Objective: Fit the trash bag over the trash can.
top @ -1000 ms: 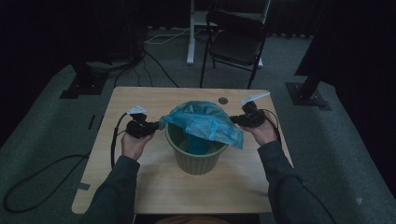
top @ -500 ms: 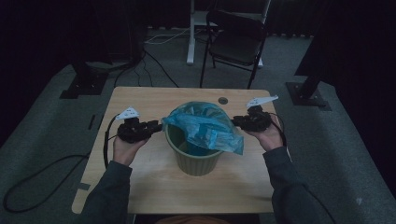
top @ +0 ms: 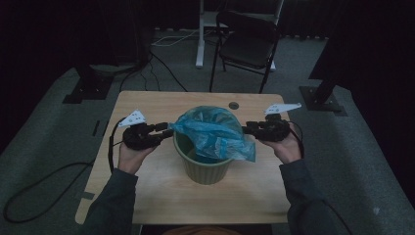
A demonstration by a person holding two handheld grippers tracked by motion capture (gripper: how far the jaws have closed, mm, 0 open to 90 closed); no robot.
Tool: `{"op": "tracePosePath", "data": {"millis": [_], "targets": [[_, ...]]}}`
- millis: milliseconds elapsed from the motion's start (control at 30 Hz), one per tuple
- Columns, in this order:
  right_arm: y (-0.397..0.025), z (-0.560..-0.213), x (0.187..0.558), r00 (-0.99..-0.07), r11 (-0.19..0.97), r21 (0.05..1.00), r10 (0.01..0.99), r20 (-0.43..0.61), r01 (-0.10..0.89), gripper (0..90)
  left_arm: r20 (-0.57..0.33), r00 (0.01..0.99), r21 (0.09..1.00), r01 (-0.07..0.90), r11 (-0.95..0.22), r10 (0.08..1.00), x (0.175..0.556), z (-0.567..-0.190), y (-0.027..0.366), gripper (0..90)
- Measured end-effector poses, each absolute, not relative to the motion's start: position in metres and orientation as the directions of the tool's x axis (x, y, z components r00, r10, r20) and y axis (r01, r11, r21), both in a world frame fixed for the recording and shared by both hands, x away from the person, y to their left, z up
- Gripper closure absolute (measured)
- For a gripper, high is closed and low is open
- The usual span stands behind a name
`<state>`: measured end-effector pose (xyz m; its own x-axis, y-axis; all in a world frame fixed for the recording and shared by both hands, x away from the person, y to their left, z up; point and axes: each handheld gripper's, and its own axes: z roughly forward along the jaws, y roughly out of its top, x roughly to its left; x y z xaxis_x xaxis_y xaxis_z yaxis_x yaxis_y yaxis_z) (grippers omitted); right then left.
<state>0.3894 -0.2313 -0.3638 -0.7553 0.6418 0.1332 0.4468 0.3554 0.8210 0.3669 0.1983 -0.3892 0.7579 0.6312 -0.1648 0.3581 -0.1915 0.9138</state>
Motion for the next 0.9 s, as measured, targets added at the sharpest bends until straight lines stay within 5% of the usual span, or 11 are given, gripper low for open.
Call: {"op": "tracePosePath", "data": {"millis": [567,767,900], "targets": [[-0.23,-0.369,0.377,-0.795,0.343,0.818,0.57,0.209,0.461,62.8,-0.147,0.788,0.906,0.35,-0.239,0.598,0.35,-0.393,0.195,89.9],[-0.234,-0.367,0.372,-0.803,0.336,0.818,0.55,0.232,0.467,70.1,-0.124,0.779,0.908,0.339,-0.247,0.615,0.344,-0.395,0.197,89.7],[-0.233,-0.367,0.371,-0.805,0.339,0.819,0.548,0.227,0.462,69.9,-0.132,0.757,0.92,0.334,-0.206,0.64,0.347,-0.389,0.2,78.1]]}}
